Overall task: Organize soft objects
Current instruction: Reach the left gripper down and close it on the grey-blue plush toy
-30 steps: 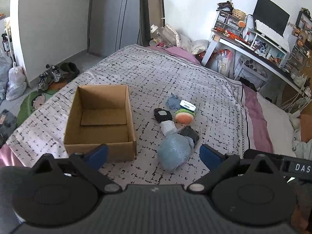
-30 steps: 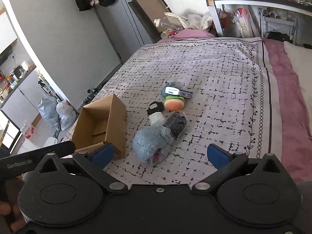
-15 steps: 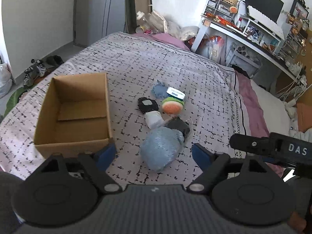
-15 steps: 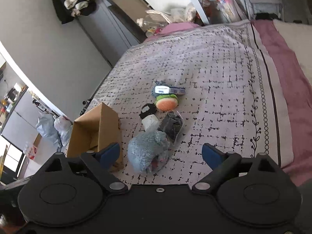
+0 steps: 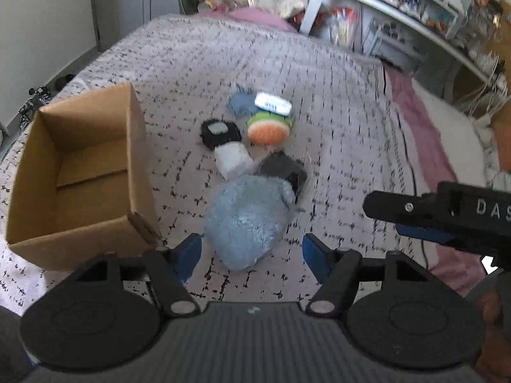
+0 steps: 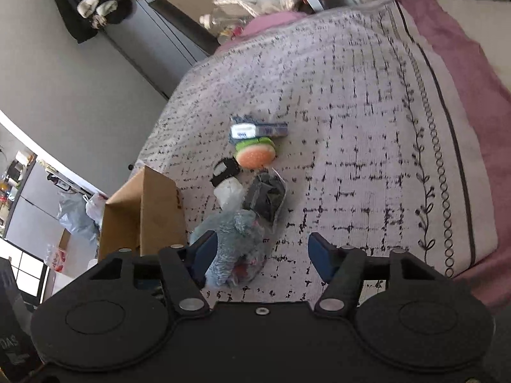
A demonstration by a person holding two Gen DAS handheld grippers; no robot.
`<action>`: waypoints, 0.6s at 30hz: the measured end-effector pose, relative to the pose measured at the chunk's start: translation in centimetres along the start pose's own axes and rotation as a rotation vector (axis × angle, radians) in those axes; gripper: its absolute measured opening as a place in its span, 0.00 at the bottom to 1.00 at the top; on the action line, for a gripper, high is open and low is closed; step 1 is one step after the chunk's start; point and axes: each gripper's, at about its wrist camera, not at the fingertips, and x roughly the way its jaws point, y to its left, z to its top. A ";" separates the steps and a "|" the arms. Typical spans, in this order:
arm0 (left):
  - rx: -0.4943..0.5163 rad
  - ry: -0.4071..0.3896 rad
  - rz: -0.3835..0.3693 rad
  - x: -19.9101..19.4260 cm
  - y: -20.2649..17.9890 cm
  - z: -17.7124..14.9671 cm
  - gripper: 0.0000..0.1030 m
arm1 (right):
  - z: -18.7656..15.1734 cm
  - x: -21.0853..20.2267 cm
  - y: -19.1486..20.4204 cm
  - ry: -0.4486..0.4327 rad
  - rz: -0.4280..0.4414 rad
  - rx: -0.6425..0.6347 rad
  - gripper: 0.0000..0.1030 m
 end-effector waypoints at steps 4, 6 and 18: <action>0.006 0.039 0.017 2.0 -0.1 -0.3 0.67 | 0.2 1.0 -0.7 0.032 0.022 0.035 0.50; 0.010 0.044 0.031 2.8 -0.1 -0.4 0.67 | 0.4 1.4 -1.1 0.044 0.029 0.057 0.49; 0.037 0.042 0.115 5.0 0.2 0.3 0.67 | 1.0 5.3 -2.0 0.131 0.059 0.153 0.49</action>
